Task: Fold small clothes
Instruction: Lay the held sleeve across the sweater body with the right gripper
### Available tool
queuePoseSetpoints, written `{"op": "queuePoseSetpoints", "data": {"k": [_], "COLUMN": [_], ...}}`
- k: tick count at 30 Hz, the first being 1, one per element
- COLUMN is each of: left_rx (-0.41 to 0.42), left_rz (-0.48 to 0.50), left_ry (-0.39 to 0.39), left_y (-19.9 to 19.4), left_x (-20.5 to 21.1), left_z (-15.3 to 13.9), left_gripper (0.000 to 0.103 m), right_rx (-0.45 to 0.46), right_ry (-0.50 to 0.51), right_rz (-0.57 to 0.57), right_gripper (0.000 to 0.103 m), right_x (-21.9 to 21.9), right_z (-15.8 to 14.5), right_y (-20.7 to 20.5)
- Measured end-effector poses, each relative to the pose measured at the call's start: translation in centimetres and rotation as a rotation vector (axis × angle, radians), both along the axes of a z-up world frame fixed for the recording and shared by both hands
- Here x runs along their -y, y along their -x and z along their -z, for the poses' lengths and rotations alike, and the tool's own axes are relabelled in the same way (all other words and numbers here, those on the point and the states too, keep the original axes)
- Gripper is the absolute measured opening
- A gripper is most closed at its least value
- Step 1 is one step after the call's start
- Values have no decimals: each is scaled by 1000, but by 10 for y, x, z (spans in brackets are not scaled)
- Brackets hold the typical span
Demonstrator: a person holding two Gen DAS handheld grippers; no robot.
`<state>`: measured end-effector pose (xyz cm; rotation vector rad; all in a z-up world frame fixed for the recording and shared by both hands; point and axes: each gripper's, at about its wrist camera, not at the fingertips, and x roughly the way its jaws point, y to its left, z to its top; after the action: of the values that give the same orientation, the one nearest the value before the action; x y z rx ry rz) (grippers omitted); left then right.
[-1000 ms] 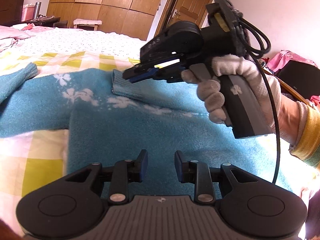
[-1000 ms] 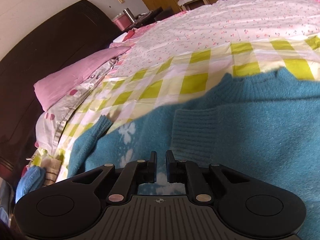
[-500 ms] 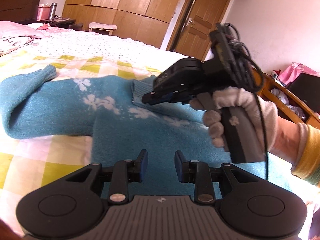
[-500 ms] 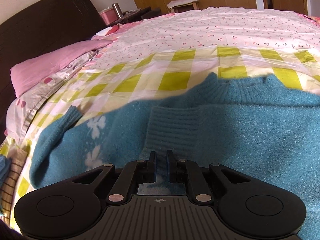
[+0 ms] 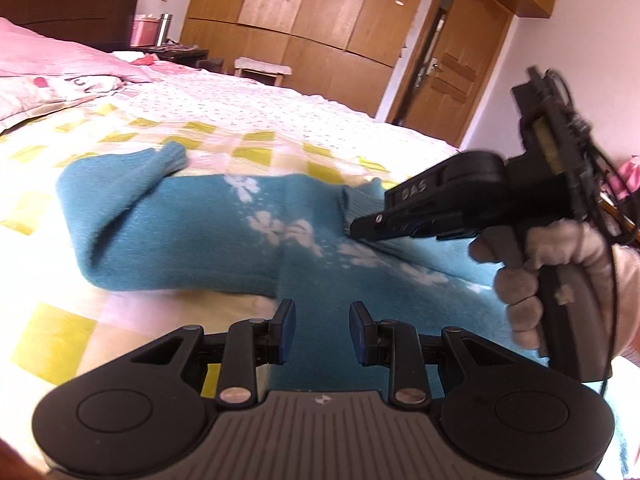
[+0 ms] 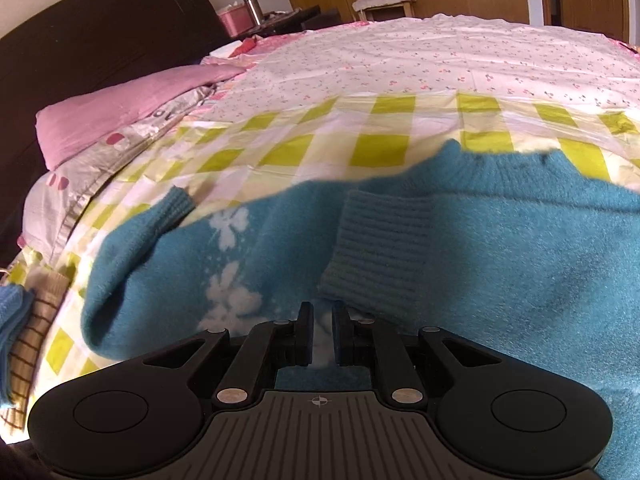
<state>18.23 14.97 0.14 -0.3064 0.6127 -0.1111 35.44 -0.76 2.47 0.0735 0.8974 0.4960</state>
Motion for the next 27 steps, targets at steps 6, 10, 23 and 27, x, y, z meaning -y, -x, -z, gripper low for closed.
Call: {"op": "queuePoseSetpoints", "data": {"k": [6,10,23,27], "left_rx": [-6,-2,-5,-21], "left_rz": [-90,-142,-193,-200], "left_ry": [12,12,-6,-2], "left_y": [-2,-3,-8,-10], "left_x": [-25,-39,-71,-77], "left_z": [4,5,15,19], "left_gripper": [35,35,36,36], "right_rx": [-17,-51,-196,-198], "right_ry": [-58,-109,-201,-202], "right_rz": [-96,-143,-90,-83], "right_gripper": [19,22,42,43], "right_x": [-48,-88,-167,-177], "right_z": [-18,-20,15,22], "right_y": [-4,-12,-57,-62]}}
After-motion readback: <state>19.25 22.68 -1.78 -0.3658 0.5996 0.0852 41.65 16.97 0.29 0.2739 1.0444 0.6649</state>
